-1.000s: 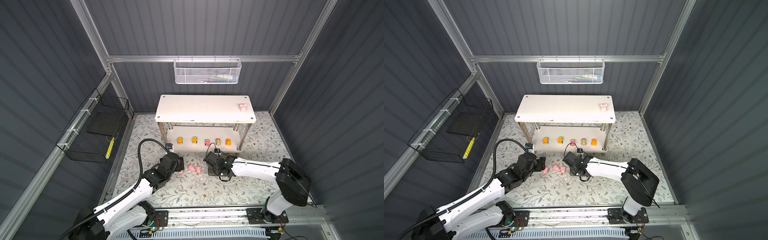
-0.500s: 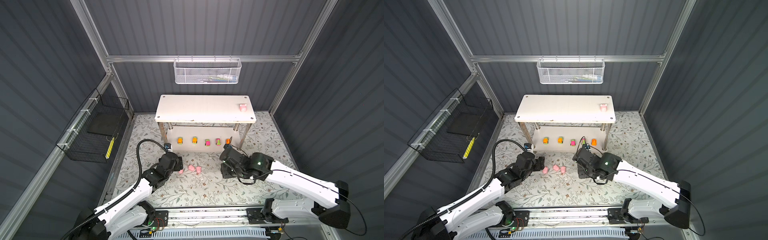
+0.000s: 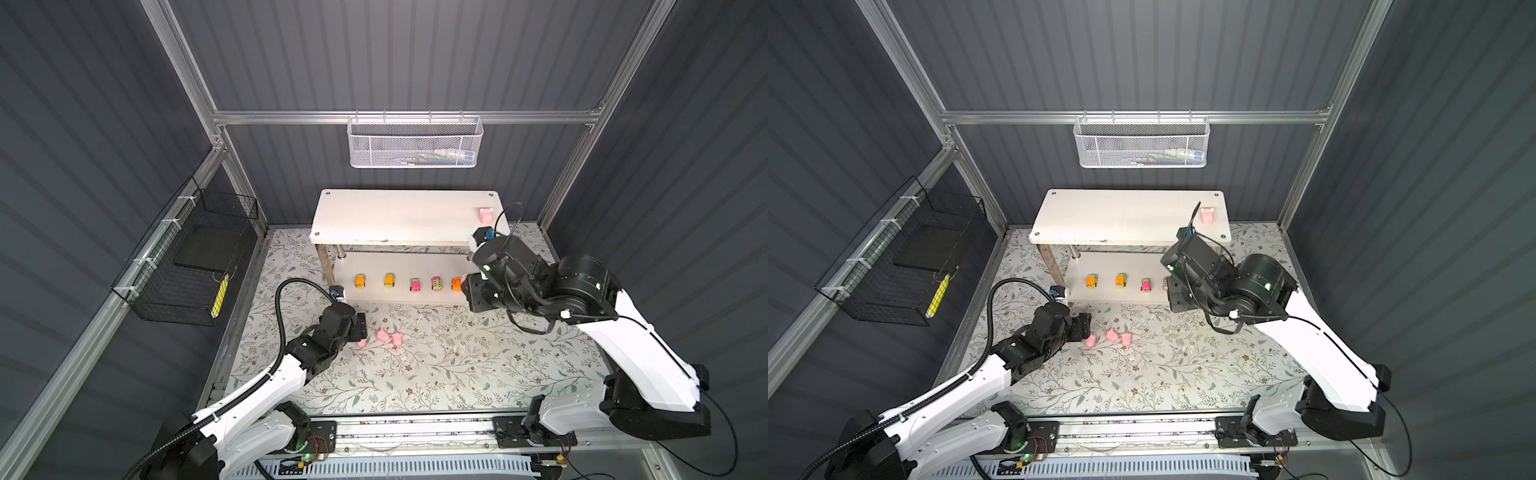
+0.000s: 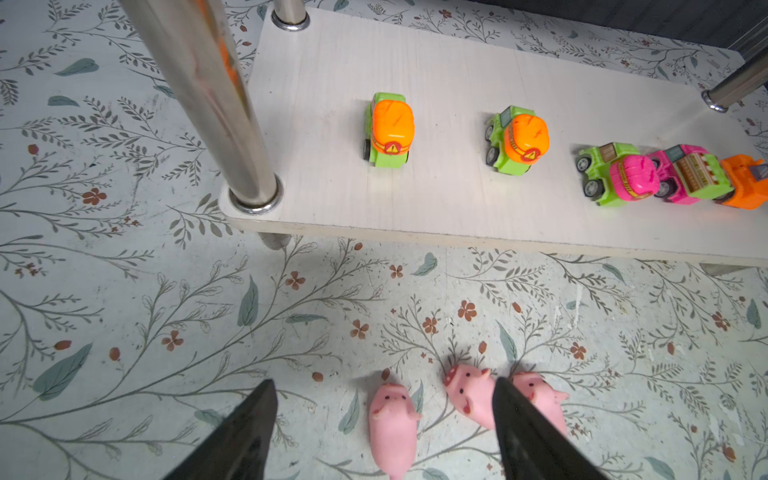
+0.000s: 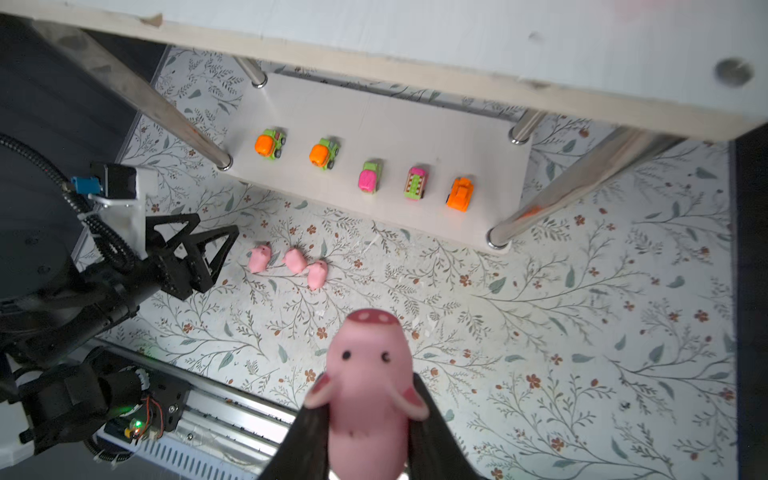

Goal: Place and organize the plastic toys onto the shelf
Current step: 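Lift the pink pig with the right gripper up over the top shelf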

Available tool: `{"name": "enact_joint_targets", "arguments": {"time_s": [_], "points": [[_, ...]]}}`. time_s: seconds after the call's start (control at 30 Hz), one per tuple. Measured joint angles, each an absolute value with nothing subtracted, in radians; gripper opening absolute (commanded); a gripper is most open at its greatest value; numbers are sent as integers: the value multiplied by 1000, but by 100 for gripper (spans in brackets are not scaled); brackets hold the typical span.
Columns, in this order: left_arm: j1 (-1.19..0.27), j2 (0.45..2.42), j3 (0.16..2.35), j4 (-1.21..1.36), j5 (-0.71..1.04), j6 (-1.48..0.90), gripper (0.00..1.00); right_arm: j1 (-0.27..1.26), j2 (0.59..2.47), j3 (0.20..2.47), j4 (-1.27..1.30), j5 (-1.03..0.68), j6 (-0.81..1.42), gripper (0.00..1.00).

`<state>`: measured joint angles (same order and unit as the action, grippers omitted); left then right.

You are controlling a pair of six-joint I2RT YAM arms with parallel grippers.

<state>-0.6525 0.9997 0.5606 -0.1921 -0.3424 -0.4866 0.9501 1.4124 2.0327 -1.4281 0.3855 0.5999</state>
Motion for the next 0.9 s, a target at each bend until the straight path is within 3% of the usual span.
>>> {"name": "enact_joint_targets", "arguments": {"time_s": [0.3, 0.6, 0.9], "points": [[-651, 1019, 557, -162, -283, -487, 82, 739, 1510, 2172, -1353, 386, 431, 30], [-651, 1019, 538, -154, -255, -486, 82, 660, 1681, 2337, -1283, 355, 338, 30], [-651, 1040, 537, -141, -237, -482, 82, 580, 1784, 2355, -1220, 304, 307, 30]]}}
